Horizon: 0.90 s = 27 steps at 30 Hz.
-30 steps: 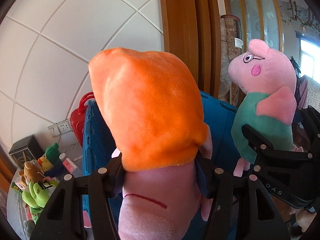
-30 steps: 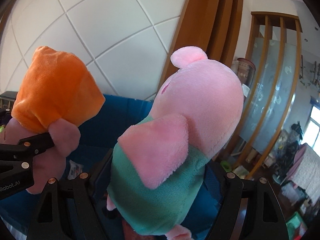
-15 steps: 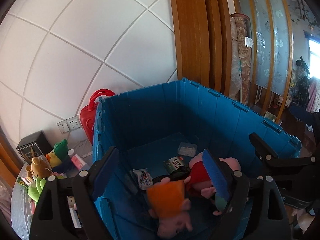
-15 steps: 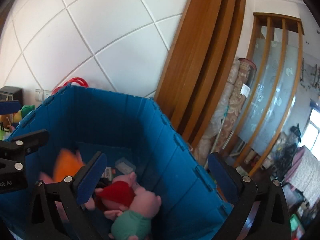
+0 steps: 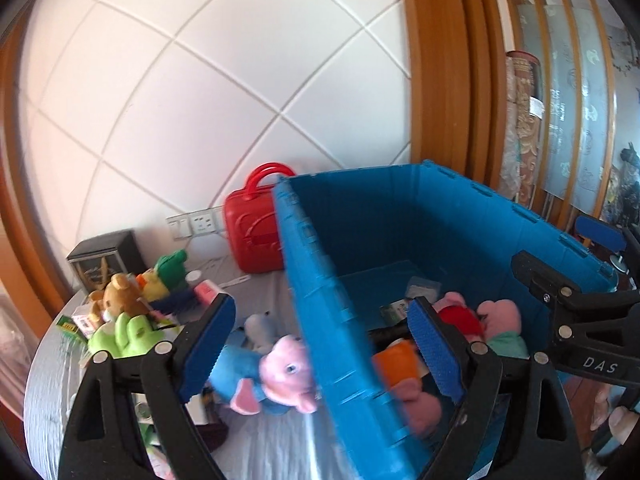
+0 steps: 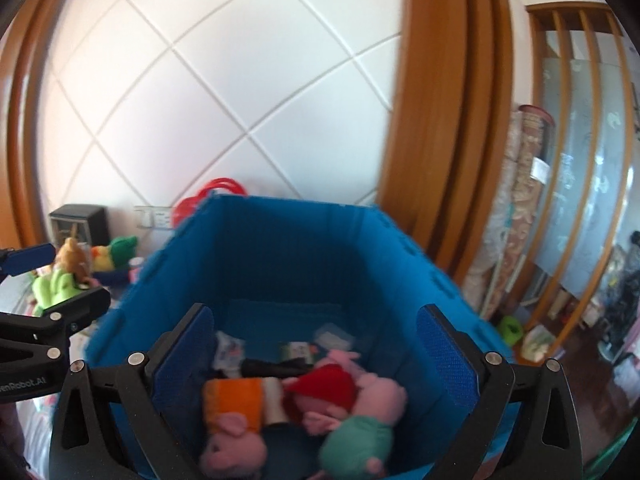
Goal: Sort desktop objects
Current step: 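Carry both pig plushes over the blue crate and open both tools to drop them, then move both tools back from the crate over the pile on the bed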
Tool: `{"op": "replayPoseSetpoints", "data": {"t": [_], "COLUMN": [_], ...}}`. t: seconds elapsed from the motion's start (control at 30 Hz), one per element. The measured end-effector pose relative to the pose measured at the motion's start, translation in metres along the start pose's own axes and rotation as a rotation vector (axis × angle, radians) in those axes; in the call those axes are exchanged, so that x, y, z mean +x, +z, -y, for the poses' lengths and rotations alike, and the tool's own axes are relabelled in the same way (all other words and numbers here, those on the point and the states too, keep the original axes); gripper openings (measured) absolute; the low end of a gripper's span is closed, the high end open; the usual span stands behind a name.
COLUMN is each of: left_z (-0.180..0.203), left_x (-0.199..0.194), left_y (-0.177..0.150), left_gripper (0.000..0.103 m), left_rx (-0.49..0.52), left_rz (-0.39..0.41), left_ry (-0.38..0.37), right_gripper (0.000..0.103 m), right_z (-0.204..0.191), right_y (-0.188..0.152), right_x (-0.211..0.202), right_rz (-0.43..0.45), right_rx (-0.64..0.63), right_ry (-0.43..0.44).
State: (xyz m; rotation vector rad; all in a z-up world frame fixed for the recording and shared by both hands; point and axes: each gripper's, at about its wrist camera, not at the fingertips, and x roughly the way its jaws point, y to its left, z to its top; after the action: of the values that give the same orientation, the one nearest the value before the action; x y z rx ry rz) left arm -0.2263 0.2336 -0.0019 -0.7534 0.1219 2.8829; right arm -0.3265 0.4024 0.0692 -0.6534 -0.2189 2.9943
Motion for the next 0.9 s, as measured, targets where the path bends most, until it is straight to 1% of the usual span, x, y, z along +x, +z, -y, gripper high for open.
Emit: {"op": "replayPoseSetpoints", "data": {"t": [0.07,0.2,0.33,0.4,0.53,0.67,0.73,0.8,0.9], "left_z": [-0.024,-0.085,-0.153,-0.190,-0.260,-0.325,-0.349,-0.369,-0.388], "left_x": [-0.007,-0.020,-0.026,-0.028,-0.028,-0.017,-0.007,0.001,0.017], "left_y": [-0.010,-0.036,-0.071,-0.092,-0.135,-0.183,-0.209,-0.237,-0.276], "left_gripper": [0.088,0.088,0.088,0.088,0.088,0.088,0.088,0.088,0.088], "left_rx": [-0.017,-0.067,-0.080,-0.087,-0.092,-0.104,-0.118,-0.132,-0.173], "left_rz": [-0.004,-0.025,-0.077,-0.115,-0.197,-0.302,-0.364,-0.418,-0.498], "left_ry": [0.028,0.067,0.122,0.136,0.154,0.160,0.157,0.152,0.142], "right_gripper": [0.103,0.103,0.103,0.103,0.103,0.103,0.103,0.103,0.103], "right_z": [-0.025,-0.082,-0.141,-0.174,-0.239,-0.304,-0.329,-0.350,-0.376], "right_y": [0.001,0.004,0.004,0.000,-0.016,-0.049,-0.068,-0.090,-0.121], "right_x": [-0.002,-0.007,-0.012,-0.012,-0.006,0.009,0.019,0.028,0.043], "right_rz": [0.005,0.008,-0.002,-0.023,-0.100,-0.219,-0.289,-0.359,-0.451], "right_rx": [-0.019,-0.049,-0.060,-0.055,-0.046,-0.038,-0.043,-0.047,-0.070], "right_ry": [0.046,0.124,0.181,0.205,0.232,0.256,0.253,0.269,0.292]}}
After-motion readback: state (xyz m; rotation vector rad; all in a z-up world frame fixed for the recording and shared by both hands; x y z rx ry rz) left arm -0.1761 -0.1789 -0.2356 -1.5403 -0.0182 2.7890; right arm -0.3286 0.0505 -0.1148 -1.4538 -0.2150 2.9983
